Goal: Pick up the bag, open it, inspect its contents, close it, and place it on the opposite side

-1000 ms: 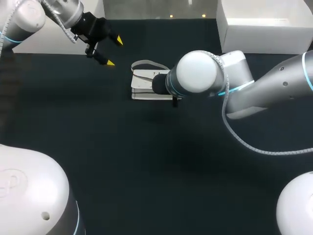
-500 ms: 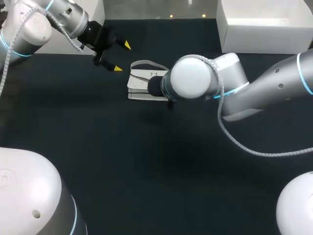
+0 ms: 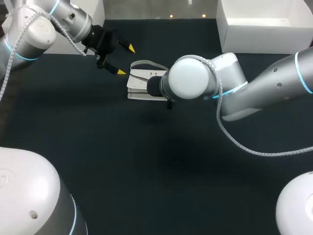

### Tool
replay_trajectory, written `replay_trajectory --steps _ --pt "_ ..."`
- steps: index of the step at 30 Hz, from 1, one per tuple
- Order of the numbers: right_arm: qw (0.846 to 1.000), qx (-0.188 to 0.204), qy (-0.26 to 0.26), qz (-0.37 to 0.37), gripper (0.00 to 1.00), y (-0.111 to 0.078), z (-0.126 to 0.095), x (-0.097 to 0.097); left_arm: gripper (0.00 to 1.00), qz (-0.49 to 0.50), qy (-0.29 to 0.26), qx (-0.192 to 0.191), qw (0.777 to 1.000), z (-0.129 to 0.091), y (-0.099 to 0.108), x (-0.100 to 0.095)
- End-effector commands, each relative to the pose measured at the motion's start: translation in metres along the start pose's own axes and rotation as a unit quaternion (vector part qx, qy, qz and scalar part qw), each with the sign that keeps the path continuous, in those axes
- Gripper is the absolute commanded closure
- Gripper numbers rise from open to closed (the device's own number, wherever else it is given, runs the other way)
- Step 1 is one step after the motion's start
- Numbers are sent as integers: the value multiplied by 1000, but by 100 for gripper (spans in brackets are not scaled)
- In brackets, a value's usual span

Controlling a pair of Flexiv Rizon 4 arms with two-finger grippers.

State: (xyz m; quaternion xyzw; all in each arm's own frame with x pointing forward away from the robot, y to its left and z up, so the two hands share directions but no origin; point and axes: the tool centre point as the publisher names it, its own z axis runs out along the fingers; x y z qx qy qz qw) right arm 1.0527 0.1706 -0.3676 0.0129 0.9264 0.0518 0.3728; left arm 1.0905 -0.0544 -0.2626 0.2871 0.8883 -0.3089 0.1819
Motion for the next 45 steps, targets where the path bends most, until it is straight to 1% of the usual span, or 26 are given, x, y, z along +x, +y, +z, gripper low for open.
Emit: replay_trajectory --steps 1,3,4,5,6,7,8,9,10,11,12,13,14,15,21,25,29,35,41,42,45 --pt "1000 0 -2 0 100 1 2 2 0 8 5 22 1000 29 10 -11" --pt "1000 0 -2 0 100 1 2 2 0 14 5 31 999 35 9 -12" --pt "1000 0 -2 0 100 1 2 2 0 15 6 28 999 38 9 -12" --pt "1000 0 -2 0 100 1 2 2 3 19 3 24 1000 41 9 -13" --pt "1000 0 -2 0 100 1 2 2 9 21 4 29 999 43 8 -13" --pt "1000 0 -2 0 100 1 2 2 21 22 5 23 999 46 9 -13" --pt "1000 0 -2 0 100 1 2 2 25 23 2 15 1000 49 9 -14" --pt "1000 0 -2 0 100 1 2 2 31 24 6 25 999 51 10 -14" --pt "1000 0 -2 0 100 1 2 2 39 23 5 23 999 52 10 -13" --pt "1000 0 -2 0 100 1 2 2 43 24 1 17 1000 54 11 -13" --pt "1000 0 -2 0 100 1 2 2 43 24 3 23 999 55 11 -13" --pt "1000 0 -2 0 100 1 2 2 48 25 2 21 999 56 11 -11" --pt "1000 0 -2 0 100 1 2 2 50 27 1 13 1000 57 12 -10" --pt "1000 0 -2 0 100 1 2 2 51 26 4 20 999 58 12 -10" --pt "1000 0 -2 0 100 1 2 2 57 23 5 24 999 65 16 -5" --pt "1000 0 -2 0 100 1 2 2 55 30 9 30 999 67 14 1" --pt "1000 0 -2 0 100 1 2 2 53 36 17 28 999 74 11 7" --pt "1000 0 -2 0 100 1 2 2 59 35 25 25 999 80 10 10" --pt "1000 0 -2 0 100 1 2 2 64 26 34 21 999 86 17 8" --pt "1000 0 -2 0 100 1 2 2 67 24 34 20 999 87 18 8" --pt "1000 0 -2 0 100 1 2 2 81 17 34 20 999 89 22 5"
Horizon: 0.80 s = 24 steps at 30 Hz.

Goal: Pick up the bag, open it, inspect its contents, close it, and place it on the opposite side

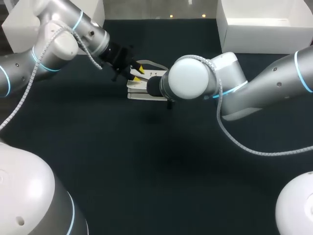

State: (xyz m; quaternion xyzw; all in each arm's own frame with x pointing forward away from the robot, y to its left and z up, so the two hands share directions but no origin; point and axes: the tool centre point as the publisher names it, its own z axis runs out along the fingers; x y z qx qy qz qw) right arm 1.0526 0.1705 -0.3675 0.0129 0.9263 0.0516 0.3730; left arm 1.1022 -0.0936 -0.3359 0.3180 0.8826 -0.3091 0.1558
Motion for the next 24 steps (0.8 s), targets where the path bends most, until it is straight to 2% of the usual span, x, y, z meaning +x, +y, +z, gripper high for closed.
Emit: replay_trajectory --steps 1,2,14,24 --pt "1000 0 -2 0 100 1 2 2 89 -5 2 6 1000 6 8 -8" --pt "1000 0 -2 0 100 1 2 2 100 -7 0 7 1000 6 9 -10" --pt "1000 0 -2 0 100 1 2 2 100 -13 -16 7 1000 0 13 -28" --pt "1000 0 -2 0 100 1 2 2 100 -46 -19 9 999 -13 15 -51"
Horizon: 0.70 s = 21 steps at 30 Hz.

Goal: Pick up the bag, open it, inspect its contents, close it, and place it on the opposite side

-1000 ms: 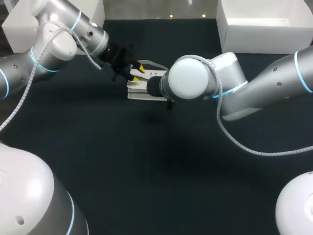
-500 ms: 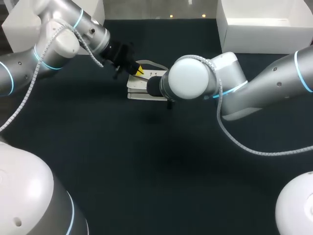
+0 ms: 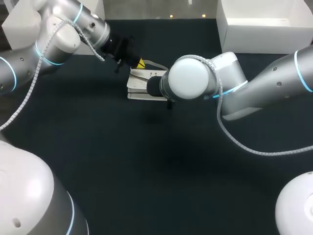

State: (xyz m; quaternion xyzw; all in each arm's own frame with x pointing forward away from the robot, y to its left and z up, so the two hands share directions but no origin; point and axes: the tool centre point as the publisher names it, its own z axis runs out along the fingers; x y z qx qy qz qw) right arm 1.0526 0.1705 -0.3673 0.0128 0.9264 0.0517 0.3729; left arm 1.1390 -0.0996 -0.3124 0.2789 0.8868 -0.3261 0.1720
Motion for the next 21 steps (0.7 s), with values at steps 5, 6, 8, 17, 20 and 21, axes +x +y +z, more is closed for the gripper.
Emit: replay_trajectory --steps 5,6,8,17,20,21 --pt "1000 0 -2 0 100 1 2 2 100 -30 11 8 999 -3 9 -20" --pt "1000 0 -2 0 100 1 2 2 100 -24 5 9 1000 -5 7 -19" --pt "1000 0 -2 0 100 1 2 2 91 -9 -8 16 1000 -6 3 -15" --pt "1000 0 -2 0 100 1 2 2 12 6 -45 19 999 -9 1 1" --pt "1000 0 -2 0 100 1 2 2 0 17 -58 13 998 -13 -4 4" --pt "1000 0 -2 0 100 1 2 2 0 21 -65 9 998 -15 -6 4"
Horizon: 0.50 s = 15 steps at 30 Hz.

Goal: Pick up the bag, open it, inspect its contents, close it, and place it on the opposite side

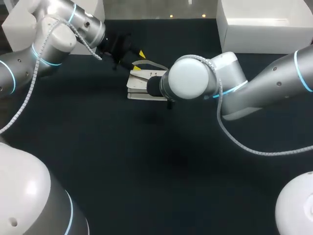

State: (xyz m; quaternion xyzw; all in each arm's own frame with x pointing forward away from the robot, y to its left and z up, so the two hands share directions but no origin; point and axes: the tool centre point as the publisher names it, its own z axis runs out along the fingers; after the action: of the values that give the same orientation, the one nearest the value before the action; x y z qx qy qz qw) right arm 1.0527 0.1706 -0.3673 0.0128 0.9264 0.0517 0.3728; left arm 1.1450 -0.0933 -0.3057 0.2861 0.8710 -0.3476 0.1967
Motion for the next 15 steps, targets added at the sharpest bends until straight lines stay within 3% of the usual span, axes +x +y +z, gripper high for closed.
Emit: replay_trajectory --steps 1,8,11,14,15 --pt "1000 0 -2 0 100 1 2 2 0 10 -42 -13 999 -8 -13 10" --pt "1000 0 -2 0 100 1 2 2 2 28 -62 -14 998 -10 -23 17" --pt "1000 0 -2 0 100 1 2 2 13 31 -66 -17 997 -8 -25 22" --pt "1000 0 -2 0 100 1 2 2 16 30 -64 -15 997 -4 -25 27" --pt "1000 0 -2 0 100 1 2 2 23 32 -63 -20 997 -2 -25 28"
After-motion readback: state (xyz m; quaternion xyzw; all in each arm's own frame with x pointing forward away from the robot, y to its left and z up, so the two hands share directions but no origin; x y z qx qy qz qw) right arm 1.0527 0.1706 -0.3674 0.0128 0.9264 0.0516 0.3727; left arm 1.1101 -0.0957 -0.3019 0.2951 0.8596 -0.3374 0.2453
